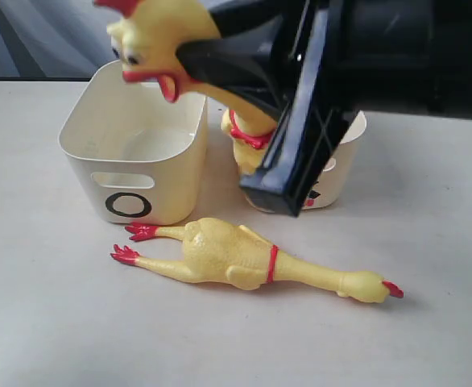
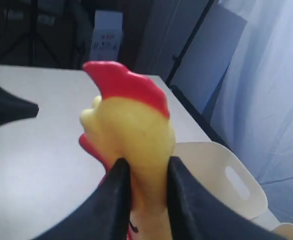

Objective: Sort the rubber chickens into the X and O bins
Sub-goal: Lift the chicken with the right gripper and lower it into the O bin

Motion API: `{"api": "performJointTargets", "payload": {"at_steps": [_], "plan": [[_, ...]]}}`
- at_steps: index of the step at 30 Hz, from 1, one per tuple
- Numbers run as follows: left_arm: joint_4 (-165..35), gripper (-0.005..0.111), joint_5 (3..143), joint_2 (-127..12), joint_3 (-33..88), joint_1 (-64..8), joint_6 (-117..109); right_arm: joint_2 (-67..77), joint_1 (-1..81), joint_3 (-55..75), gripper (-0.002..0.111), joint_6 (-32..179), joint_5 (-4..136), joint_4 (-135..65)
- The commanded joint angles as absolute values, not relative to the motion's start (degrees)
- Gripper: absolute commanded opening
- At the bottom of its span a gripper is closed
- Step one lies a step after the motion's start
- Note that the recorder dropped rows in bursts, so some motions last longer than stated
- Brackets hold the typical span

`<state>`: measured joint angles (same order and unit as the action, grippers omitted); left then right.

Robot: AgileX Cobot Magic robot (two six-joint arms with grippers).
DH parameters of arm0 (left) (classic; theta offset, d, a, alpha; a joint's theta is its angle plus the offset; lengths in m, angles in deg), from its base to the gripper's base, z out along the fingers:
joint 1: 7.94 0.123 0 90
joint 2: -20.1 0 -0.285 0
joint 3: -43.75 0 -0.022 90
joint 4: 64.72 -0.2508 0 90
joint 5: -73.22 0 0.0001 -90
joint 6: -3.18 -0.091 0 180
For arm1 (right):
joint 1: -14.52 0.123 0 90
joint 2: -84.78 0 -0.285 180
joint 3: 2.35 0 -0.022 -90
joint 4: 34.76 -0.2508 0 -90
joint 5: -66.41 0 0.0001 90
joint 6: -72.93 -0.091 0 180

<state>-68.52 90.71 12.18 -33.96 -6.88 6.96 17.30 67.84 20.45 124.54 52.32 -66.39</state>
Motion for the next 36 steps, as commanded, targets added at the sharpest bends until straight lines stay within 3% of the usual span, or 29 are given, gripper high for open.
{"api": "performJointTargets", "payload": {"at_steps": [1,12,19,36], "plan": [[-68.6,0.000,90.0,12.3,-33.5,-7.5,7.1,18.7,67.9,17.4,-0.001,124.8,55.0,-71.6],[-68.6,0.000,90.0,12.3,-33.5,-7.5,7.1,18.6,67.9,9.9,-0.001,124.6,59.9,-80.2],[-68.6,0.000,90.0,12.3,-33.5,-7.5,7.1,16.3,67.9,9.0,-0.001,124.6,70.6,-84.6],[-68.6,0.000,90.0,12.3,-33.5,-7.5,7.1,-5.0,67.9,-9.2,-0.001,117.9,77.5,-83.7]]}}
